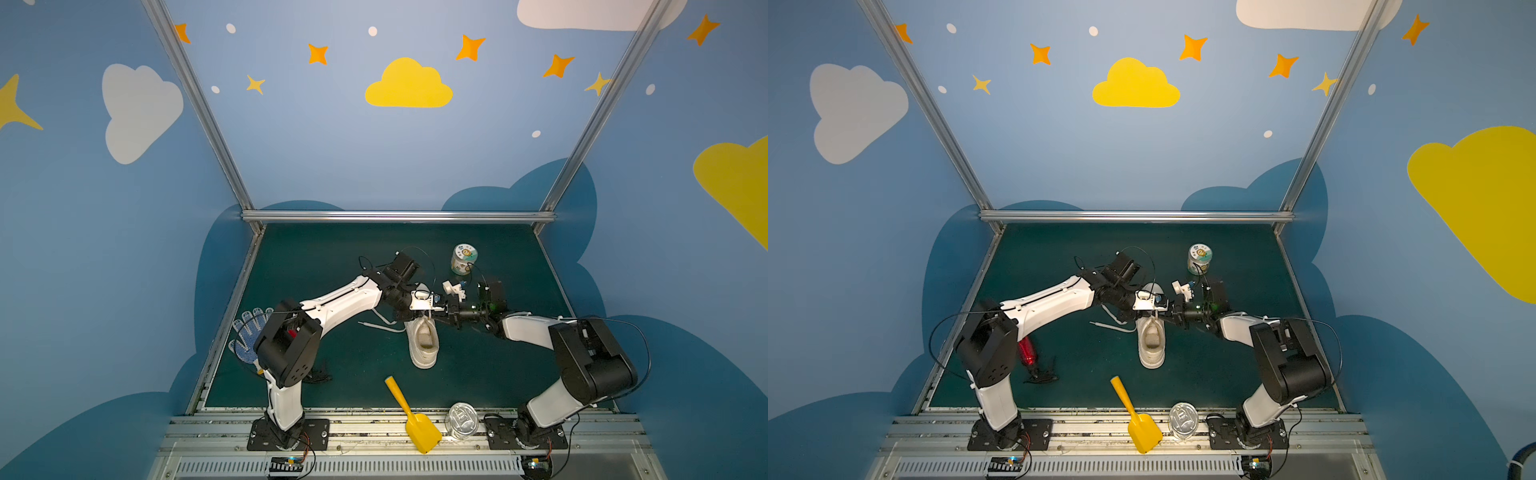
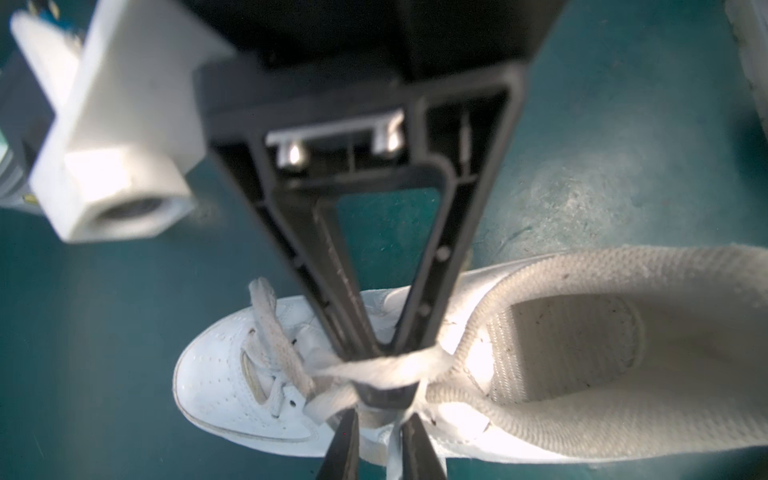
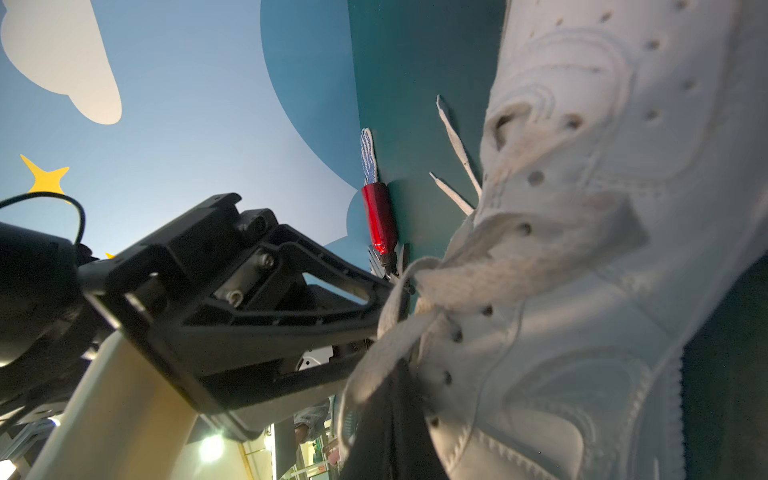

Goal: Tie the shoes

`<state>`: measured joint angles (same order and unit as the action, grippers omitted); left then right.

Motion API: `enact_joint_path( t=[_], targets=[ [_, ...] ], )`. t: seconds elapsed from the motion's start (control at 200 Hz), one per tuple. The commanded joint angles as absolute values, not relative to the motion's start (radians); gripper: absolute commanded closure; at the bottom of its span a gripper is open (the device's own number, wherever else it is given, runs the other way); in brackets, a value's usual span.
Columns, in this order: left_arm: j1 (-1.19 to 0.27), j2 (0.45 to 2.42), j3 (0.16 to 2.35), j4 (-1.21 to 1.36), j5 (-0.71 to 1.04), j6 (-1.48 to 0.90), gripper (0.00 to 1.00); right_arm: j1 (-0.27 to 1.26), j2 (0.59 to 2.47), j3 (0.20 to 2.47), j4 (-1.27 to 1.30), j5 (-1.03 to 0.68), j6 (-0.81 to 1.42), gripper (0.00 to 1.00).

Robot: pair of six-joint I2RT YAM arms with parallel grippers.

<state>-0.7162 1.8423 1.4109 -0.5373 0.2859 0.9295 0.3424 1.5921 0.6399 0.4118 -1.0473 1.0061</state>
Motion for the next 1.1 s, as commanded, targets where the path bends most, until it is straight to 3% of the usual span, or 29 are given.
enact_joint_path(
  t=[0.0,0.385,0.586,0.731,1.096],
  targets=[
    [-0.700,1.792,1.389,-0.547,0.290,0.925,0.74,0.332,1.554,0.663,0.335,-1.043,0.958,1.00],
    [-0.632,1.747,1.381,-0.540,0.323,0.853,0.52,0.306,1.511,0.667,0.144,-1.022,0.837,1.00],
    [-0.626,1.809,1.475,-0.542,0.394,0.616,0.39,0.305,1.514,0.716,0.075,-1.000,0.785,1.00],
    [-0.629,1.899,1.577,-0.593,0.412,0.459,0.38,0.317,1.518,0.738,-0.020,-0.959,0.708,1.00],
    [-0.644,2.026,1.723,-0.693,0.423,0.396,0.38,0.335,1.522,0.781,-0.206,-0.853,0.601,1.00]
  ],
)
